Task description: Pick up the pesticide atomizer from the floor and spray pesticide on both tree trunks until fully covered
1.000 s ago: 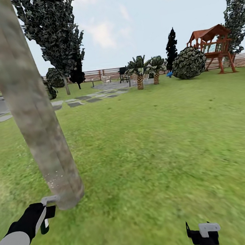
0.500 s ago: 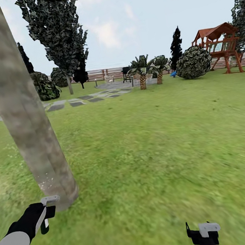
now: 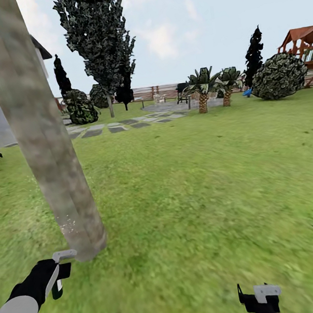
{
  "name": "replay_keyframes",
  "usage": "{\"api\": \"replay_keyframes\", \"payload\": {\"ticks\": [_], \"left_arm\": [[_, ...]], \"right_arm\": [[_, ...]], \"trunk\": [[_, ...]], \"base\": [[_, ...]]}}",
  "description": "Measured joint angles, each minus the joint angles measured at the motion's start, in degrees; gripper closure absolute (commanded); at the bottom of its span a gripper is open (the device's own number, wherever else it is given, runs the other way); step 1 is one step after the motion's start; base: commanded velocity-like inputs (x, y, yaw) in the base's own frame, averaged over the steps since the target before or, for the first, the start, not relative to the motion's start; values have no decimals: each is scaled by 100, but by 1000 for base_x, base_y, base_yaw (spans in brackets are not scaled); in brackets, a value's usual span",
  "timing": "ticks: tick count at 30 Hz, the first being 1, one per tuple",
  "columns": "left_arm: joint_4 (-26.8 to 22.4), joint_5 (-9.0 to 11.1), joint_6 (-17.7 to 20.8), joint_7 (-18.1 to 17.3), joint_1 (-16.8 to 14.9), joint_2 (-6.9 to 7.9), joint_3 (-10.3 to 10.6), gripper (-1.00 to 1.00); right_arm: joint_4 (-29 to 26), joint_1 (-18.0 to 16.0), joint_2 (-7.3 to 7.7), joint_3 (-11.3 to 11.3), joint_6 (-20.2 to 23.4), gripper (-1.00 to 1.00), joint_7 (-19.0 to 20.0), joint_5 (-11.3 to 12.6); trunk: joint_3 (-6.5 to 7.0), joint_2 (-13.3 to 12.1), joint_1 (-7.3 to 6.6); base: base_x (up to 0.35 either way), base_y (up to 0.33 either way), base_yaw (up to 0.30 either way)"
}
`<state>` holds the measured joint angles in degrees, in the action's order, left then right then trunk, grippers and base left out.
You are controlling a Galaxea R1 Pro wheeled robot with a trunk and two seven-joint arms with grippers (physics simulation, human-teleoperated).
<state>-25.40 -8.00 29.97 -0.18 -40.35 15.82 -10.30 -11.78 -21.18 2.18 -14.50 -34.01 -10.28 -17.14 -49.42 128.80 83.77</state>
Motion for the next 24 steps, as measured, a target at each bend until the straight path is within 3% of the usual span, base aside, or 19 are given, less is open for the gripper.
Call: {"api": "replay_keyframes", "payload": {"ticks": [8,24], "left_arm": [[0,-2,0,0,0,0,-1,100],[0,2,0,0,0,-5,1,100]], "right_arm": [[0,0,-5,0,0,-100,0,1],[3,0,10,1,0,-100,0,-1]], "trunk": [[0,0,0],[0,0,0]], "base": [[97,-265,265],[71,-243,13]]}}
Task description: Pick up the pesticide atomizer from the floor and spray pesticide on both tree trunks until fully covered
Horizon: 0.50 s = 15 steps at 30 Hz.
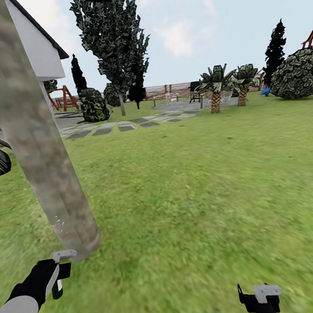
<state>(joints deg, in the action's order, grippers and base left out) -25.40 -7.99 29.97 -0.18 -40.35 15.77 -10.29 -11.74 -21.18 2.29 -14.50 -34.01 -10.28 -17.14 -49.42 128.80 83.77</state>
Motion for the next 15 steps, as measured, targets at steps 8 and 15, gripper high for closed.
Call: {"api": "replay_keyframes", "payload": {"ticks": [8,15], "left_arm": [[-80,27,-8,0,-7,-4,-32,100],[-104,-26,32,-80,-108,148,-11,100]], "right_arm": [[-3,0,-9,-1,1,-100,0,1],[-3,0,-15,-1,0,-100,0,0]], "trunk": [[0,0,0],[0,0,0]], "base": [[0,-13,109],[0,0,273]]}}
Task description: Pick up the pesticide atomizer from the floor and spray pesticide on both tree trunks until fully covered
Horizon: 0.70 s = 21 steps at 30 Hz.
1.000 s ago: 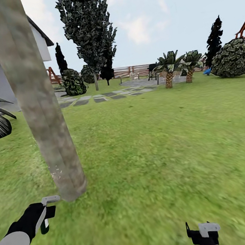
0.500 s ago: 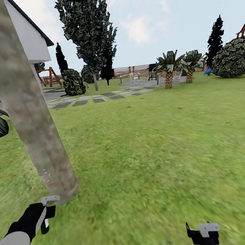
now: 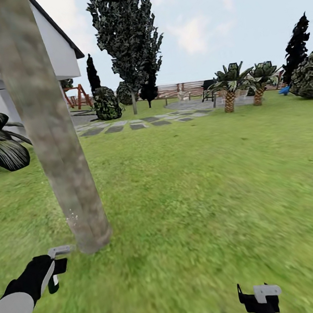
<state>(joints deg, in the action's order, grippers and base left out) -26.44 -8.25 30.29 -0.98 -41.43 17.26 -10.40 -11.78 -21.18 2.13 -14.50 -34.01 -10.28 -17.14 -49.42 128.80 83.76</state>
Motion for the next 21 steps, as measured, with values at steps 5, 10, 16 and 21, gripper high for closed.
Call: {"api": "replay_keyframes", "payload": {"ticks": [5,10,16,21], "left_arm": [[-11,68,19,-38,-61,236,1,100],[-26,100,36,-253,-246,-190,44,100],[-248,-73,152,-738,-308,262,55,100],[-282,66,298,-776,-328,251,163,100]], "right_arm": [[0,0,-2,-1,0,-100,0,1],[1,0,5,-1,0,-100,0,0],[4,0,6,1,0,-100,0,-1],[8,0,6,0,0,-100,0,0]], "trunk": [[0,0,0],[0,0,0],[0,0,0],[0,0,0]], "base": [[0,0,262],[0,0,47],[0,0,1],[0,0,0]]}}
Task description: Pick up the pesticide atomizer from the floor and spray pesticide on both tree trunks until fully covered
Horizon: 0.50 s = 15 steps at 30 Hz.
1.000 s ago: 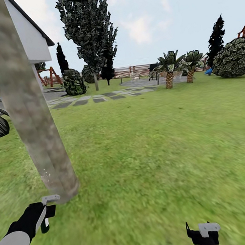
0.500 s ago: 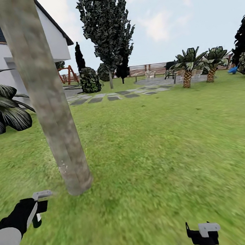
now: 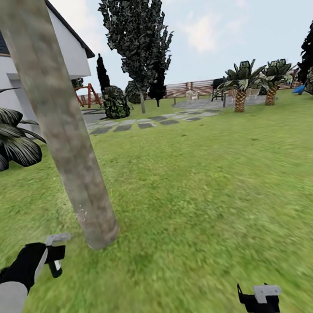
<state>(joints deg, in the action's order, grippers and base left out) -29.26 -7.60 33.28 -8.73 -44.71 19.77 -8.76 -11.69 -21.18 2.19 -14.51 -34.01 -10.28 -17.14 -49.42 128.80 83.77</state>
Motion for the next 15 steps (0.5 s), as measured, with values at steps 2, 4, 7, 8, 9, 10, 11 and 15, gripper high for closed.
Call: {"api": "replay_keyframes", "payload": {"ticks": [2,4,7,8,9,10,11,15], "left_arm": [[-107,2,24,-12,-3,-218,173,100],[-338,-40,203,-18,-10,-281,262,100],[-667,-118,539,-27,-13,-174,293,100],[-735,-119,598,-29,-17,-41,291,100],[-764,-88,625,-32,-21,42,287,100],[-797,-71,646,-50,-25,114,289,100],[-827,-30,658,-93,-26,125,297,100],[-1321,32,943,-731,-23,-164,586,100]], "right_arm": [[0,0,0,0,3,-100,0,0],[0,0,0,0,5,-100,0,0],[0,0,0,1,7,-100,0,0],[0,0,-2,1,8,-100,0,-1],[0,0,-1,0,8,-100,0,0],[0,0,0,0,8,-100,0,0],[0,0,-2,0,8,-100,0,0],[0,0,0,0,8,-100,0,0]], "trunk": [[0,0,0],[1,0,0],[1,1,-1],[0,1,-1],[0,0,0],[0,0,0],[0,0,0],[0,0,0]], "base": [[0,0,0],[0,0,0],[0,0,0],[0,0,0],[0,0,0],[0,0,0],[0,0,0],[0,0,0]]}}
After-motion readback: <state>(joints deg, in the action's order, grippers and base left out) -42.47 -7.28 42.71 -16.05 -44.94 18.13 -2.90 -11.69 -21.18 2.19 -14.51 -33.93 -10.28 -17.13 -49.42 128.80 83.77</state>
